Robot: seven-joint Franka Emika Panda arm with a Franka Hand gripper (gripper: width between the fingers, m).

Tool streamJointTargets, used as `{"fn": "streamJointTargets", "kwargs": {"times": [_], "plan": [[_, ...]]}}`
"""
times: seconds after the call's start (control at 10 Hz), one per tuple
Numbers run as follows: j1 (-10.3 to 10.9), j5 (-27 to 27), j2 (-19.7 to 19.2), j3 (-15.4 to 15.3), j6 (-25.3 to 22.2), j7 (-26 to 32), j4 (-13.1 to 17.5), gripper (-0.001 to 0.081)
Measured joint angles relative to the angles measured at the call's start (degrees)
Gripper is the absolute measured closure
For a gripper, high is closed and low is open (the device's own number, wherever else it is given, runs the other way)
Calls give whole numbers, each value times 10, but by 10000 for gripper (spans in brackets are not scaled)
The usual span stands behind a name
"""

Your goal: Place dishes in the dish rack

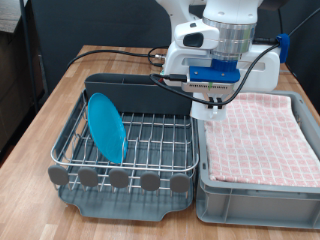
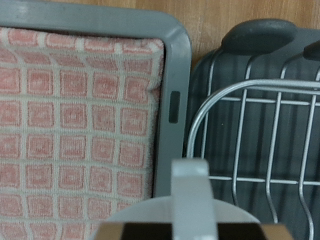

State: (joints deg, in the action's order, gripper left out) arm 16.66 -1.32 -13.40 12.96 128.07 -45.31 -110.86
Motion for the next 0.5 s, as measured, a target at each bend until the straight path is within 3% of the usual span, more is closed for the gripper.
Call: {"fn": "streamJointTargets", "kwargs": {"times": [0.5], "plan": [[-14,8,-50,0,-12,22,73,734]]}}
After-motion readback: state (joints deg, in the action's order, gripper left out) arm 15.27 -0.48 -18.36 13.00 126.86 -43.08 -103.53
